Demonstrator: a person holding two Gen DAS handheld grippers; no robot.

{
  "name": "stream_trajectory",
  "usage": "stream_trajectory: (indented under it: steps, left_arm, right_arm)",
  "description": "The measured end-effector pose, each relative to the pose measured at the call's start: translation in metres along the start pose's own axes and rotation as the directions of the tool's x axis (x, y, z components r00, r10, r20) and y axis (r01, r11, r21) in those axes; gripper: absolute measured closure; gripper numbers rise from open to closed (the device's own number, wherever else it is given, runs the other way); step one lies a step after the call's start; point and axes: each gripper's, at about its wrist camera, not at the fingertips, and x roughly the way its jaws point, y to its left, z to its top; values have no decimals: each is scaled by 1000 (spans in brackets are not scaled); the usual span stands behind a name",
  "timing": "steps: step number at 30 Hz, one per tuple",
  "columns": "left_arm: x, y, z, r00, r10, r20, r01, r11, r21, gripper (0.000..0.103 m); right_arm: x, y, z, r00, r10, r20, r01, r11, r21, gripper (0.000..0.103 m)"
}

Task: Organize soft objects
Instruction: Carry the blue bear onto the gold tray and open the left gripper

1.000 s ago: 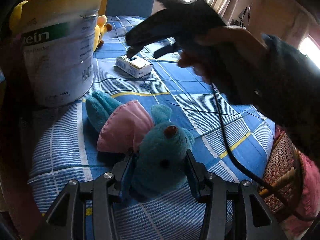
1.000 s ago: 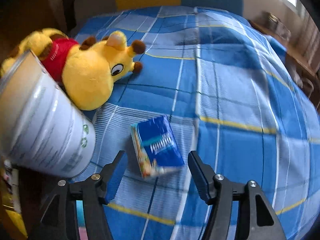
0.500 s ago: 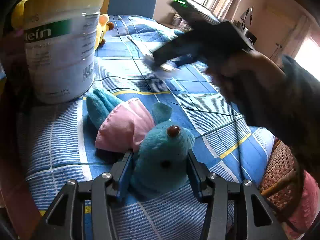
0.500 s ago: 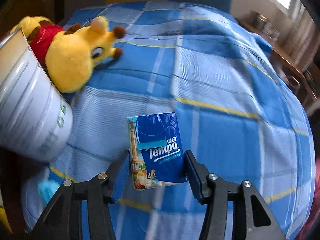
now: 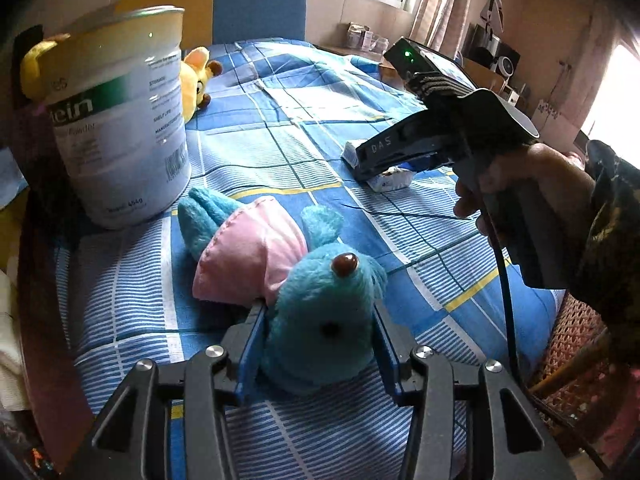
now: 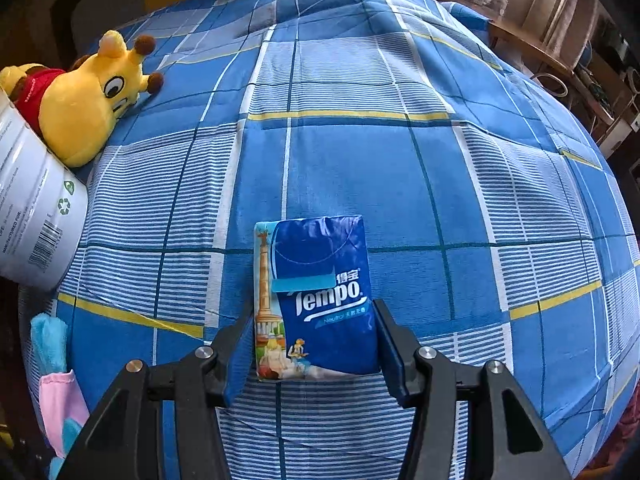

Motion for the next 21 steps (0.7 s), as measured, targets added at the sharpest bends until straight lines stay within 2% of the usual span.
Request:
stream_trajectory:
  steps: [9, 21]
  left_arm:
    - [-15, -7, -1, 1000, 25, 4, -25, 1000, 18, 55]
    - [-50, -9, 3, 996, 57, 73, -59, 998, 30, 55]
  right_arm:
    - [-5, 3, -3, 1000, -7, 18, 8, 999, -40, 48]
    - [-1, 9, -7, 999, -16, 29, 18, 998, -60, 48]
